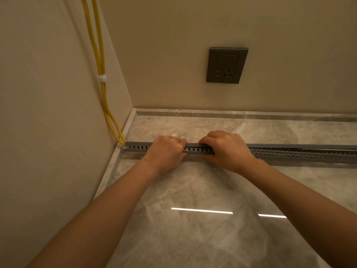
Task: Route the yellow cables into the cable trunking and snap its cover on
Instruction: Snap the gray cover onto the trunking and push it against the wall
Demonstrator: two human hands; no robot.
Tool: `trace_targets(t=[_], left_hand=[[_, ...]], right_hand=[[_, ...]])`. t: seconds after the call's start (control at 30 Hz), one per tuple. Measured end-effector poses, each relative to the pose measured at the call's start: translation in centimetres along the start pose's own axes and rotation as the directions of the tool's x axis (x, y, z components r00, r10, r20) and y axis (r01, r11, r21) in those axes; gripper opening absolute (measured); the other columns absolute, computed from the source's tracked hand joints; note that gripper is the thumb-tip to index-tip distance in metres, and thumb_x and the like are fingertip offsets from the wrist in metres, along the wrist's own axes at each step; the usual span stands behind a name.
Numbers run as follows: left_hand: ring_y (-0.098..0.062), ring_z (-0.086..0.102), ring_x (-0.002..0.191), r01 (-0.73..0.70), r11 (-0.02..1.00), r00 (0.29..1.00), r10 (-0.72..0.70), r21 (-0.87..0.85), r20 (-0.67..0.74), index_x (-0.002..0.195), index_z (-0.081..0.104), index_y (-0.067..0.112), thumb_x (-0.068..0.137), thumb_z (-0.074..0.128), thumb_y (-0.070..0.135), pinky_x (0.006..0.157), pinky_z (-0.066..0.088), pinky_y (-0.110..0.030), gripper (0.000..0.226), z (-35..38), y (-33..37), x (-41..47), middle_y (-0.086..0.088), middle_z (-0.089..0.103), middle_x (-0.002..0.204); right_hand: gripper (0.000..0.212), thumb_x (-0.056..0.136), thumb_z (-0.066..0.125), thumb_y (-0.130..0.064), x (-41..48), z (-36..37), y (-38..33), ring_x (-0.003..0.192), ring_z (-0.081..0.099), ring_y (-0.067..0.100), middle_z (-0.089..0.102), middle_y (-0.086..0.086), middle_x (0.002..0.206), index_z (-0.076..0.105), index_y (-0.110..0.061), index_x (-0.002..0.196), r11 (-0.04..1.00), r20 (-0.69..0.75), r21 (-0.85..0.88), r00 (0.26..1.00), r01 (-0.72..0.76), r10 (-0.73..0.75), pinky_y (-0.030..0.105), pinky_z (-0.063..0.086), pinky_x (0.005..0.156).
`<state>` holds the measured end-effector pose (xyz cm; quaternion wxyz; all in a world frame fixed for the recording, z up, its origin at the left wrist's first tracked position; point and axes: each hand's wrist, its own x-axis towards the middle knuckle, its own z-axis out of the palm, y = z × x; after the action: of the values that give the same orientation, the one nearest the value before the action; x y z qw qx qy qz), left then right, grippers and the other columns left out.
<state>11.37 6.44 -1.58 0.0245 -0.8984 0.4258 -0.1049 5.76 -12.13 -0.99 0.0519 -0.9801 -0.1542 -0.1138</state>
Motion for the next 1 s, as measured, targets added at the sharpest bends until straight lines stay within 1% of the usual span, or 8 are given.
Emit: trace_targets(t=[0.13,0.3,0.4,0.63,0.77,0.83,0.9,1.0], left_hand=[[-0.023,0.061,0.093,0.01,1.0,1.0,-0.01,0.009,0.011,0.111,0.054,0.014,0.093,0.044,0.04,0.071,0.042,-0.032,0.034,0.1,-0.2,0.1,-0.002,0.067,0.106],[-0.024,0.061,0.094,0.015,1.0,1.0,-0.015,-0.003,0.016,0.111,0.055,0.014,0.093,0.045,0.039,0.071,0.042,-0.032,0.033,0.1,0.1,0.2,-0.002,0.066,0.106],[-0.023,0.061,0.094,0.021,1.0,1.0,-0.02,-0.013,0.022,0.111,0.055,0.014,0.093,0.045,0.039,0.072,0.043,-0.033,0.032,0.1,0.1,0.2,-0.002,0.066,0.106],[-0.023,0.06,0.097,0.034,0.999,0.999,-0.033,-0.022,0.036,0.115,0.053,0.015,0.094,0.044,0.039,0.076,0.044,-0.033,0.033,-0.1,0.2,0.1,-0.002,0.065,0.109],[-0.024,0.06,0.097,0.051,0.998,0.998,-0.049,-0.03,0.046,0.115,0.053,0.015,0.093,0.045,0.039,0.076,0.044,-0.034,0.034,-0.2,0.3,0.0,-0.002,0.065,0.11],[-0.023,0.06,0.094,0.063,0.998,0.997,-0.062,-0.027,0.051,0.111,0.055,0.014,0.092,0.047,0.037,0.074,0.044,-0.034,0.031,-0.4,0.5,0.0,-0.003,0.065,0.106],[-0.024,0.06,0.089,0.088,0.996,0.995,-0.086,-0.032,0.057,0.101,0.057,0.012,0.09,0.049,0.031,0.069,0.043,-0.033,0.023,-0.8,1.1,0.2,-0.004,0.065,0.1],[-0.023,0.058,0.087,0.097,0.992,0.995,-0.095,-0.078,0.021,0.093,0.056,0.012,0.087,0.054,0.024,0.062,0.037,-0.031,0.014,-1.4,2.9,1.0,-0.004,0.064,0.094]], right_hand=[[0.031,0.083,0.06,-0.027,-1.4,-0.4,1.2,0.092,0.056,0.022,0.063,0.001,0.101,0.06,-0.019,0.113,0.995,0.015,-0.099,1.0,-0.015,0.017,0.029,0.033,0.055],[0.03,0.087,0.057,-0.033,-2.9,-0.9,2.2,0.092,0.055,0.02,0.062,0.0,0.103,0.058,-0.018,0.113,0.973,0.046,-0.226,0.997,-0.053,0.065,0.028,0.036,0.054],[0.03,0.088,0.055,-0.034,-3.0,-0.8,2.2,0.095,0.054,0.02,0.061,0.0,0.104,0.056,-0.018,0.113,0.962,0.072,-0.265,0.994,-0.058,0.08,0.028,0.033,0.055],[0.024,0.086,0.058,-0.033,-2.2,-1.0,2.1,0.089,0.056,0.02,0.061,-0.001,0.096,0.058,-0.018,0.105,0.961,0.092,-0.268,0.992,-0.062,0.09,0.028,0.028,0.057],[0.025,0.086,0.056,-0.034,-2.1,-1.2,2.1,0.091,0.056,0.021,0.062,-0.001,0.098,0.058,-0.018,0.105,0.963,0.101,-0.266,0.992,-0.048,0.078,0.028,0.027,0.058],[0.025,0.086,0.056,-0.033,-2.3,-1.2,2.1,0.091,0.056,0.02,0.062,-0.001,0.098,0.058,-0.018,0.105,0.967,0.098,-0.253,0.993,-0.04,0.067,0.029,0.028,0.058],[0.024,0.085,0.056,-0.033,-2.3,-1.3,2.2,0.09,0.056,0.02,0.061,-0.001,0.097,0.058,-0.017,0.104,0.972,0.095,-0.23,0.994,-0.037,0.061,0.029,0.028,0.058],[0.024,0.084,0.055,-0.033,-2.3,-1.4,2.1,0.089,0.056,0.02,0.061,-0.001,0.096,0.058,-0.018,0.103,0.975,0.075,-0.219,0.996,-0.026,0.044,0.029,0.027,0.057]])
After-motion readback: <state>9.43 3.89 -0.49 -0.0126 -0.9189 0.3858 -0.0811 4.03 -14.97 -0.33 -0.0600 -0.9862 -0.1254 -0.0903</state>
